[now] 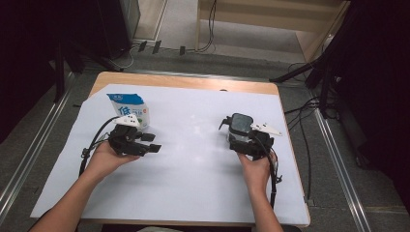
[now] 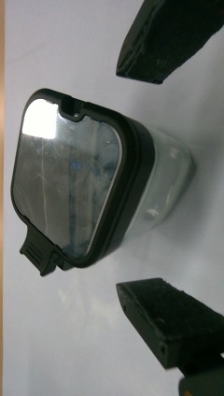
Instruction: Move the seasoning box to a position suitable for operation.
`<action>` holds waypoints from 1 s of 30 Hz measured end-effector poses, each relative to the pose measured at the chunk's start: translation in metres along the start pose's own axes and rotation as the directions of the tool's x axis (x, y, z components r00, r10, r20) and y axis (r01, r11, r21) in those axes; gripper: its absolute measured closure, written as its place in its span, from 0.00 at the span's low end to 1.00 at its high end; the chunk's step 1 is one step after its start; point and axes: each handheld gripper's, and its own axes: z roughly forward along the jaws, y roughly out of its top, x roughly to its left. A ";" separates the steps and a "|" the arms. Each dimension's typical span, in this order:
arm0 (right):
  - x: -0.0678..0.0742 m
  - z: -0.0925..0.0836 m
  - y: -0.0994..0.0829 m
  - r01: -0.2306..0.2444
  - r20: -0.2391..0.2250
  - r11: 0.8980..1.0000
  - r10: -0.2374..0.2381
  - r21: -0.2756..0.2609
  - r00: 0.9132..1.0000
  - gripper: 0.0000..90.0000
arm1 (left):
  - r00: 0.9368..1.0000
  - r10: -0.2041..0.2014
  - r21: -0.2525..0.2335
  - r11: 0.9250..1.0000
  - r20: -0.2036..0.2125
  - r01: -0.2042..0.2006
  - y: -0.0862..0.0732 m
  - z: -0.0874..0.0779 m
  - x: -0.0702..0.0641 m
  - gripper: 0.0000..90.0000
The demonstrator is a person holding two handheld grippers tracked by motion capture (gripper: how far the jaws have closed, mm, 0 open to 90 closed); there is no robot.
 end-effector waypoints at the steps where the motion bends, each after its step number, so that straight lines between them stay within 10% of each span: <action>1: 0.001 0.002 0.000 0.000 0.000 1.000 0.000 -0.002 1.000 0.00 | 1.000 -0.004 0.003 1.000 -0.002 0.004 0.000 0.000 0.000 0.51; 30: 0.003 0.051 0.001 -0.068 0.074 0.998 0.068 -0.004 0.995 0.04 | 0.999 -0.036 -0.006 0.999 -0.004 0.036 -0.011 -0.007 0.001 0.50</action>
